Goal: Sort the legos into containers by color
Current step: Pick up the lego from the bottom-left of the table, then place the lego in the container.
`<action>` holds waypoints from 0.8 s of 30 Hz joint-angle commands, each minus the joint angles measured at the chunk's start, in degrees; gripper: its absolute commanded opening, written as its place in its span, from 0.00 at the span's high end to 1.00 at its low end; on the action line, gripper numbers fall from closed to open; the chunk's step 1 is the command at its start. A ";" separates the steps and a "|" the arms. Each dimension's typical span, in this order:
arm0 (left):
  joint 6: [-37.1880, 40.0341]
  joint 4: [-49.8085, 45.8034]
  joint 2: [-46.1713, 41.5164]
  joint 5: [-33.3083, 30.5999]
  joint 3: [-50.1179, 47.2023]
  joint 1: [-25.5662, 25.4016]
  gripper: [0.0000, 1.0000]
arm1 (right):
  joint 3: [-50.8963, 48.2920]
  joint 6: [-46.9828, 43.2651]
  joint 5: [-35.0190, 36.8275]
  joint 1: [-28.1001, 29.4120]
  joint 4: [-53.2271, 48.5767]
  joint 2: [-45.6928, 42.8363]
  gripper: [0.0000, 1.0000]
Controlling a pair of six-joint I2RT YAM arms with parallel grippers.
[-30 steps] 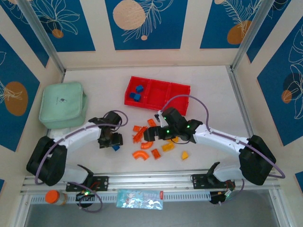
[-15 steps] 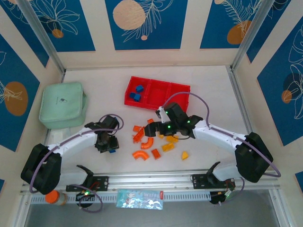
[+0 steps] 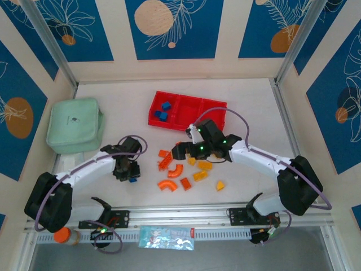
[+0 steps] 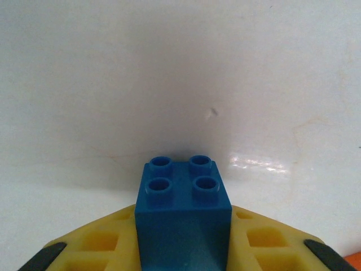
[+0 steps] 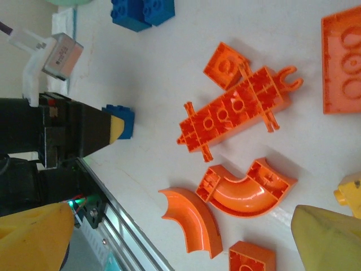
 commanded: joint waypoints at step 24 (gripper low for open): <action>18.98 -10.60 40.33 -10.28 64.73 1.29 0.72 | 10.98 -4.23 -3.73 -16.44 -5.43 1.06 0.01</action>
